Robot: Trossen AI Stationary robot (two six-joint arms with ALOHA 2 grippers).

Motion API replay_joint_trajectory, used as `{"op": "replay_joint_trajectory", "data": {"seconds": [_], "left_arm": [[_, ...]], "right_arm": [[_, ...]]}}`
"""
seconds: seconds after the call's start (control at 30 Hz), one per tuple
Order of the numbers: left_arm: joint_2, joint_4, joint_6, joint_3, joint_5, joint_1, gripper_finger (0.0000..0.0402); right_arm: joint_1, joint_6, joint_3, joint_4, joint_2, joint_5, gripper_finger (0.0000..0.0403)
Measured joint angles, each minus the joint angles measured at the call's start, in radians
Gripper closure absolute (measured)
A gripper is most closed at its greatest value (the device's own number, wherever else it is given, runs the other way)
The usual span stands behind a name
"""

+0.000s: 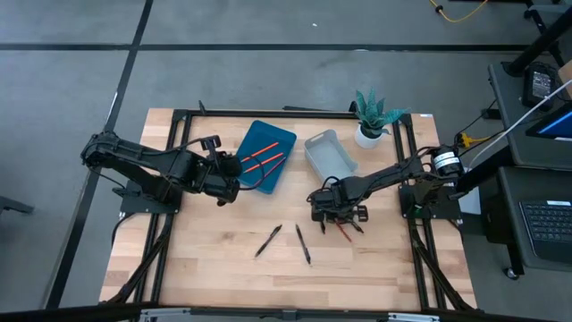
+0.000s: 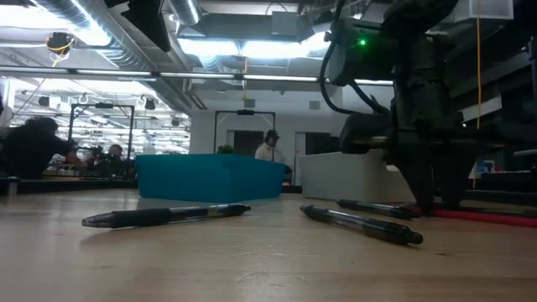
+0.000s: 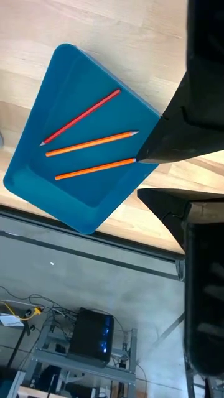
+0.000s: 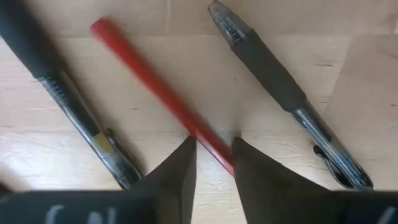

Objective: Sort pens & pencils
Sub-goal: Put the red pencil into the blue bin

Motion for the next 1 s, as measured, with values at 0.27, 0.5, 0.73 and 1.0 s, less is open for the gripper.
{"op": "replay_joint_trajectory", "data": {"seconds": [0.27,0.5,0.73,1.0], "left_arm": [[0.0,0.0,0.0,0.0,0.0,0.0,0.0333],[0.0,0.0,0.0,0.0,0.001,0.0,0.0333],[0.0,0.0,0.0,0.0,0.001,0.0,0.0333],[0.0,0.0,0.0,0.0,0.002,0.0,0.0333]], "right_arm": [[0.001,-0.001,-0.001,0.009,0.002,-0.008,0.0372],[0.003,-0.001,-0.001,0.016,0.003,-0.016,0.0385],[0.003,-0.002,0.01,0.011,0.005,-0.007,0.0382],[0.003,-0.005,0.034,-0.009,0.006,0.009,0.0377]]}}
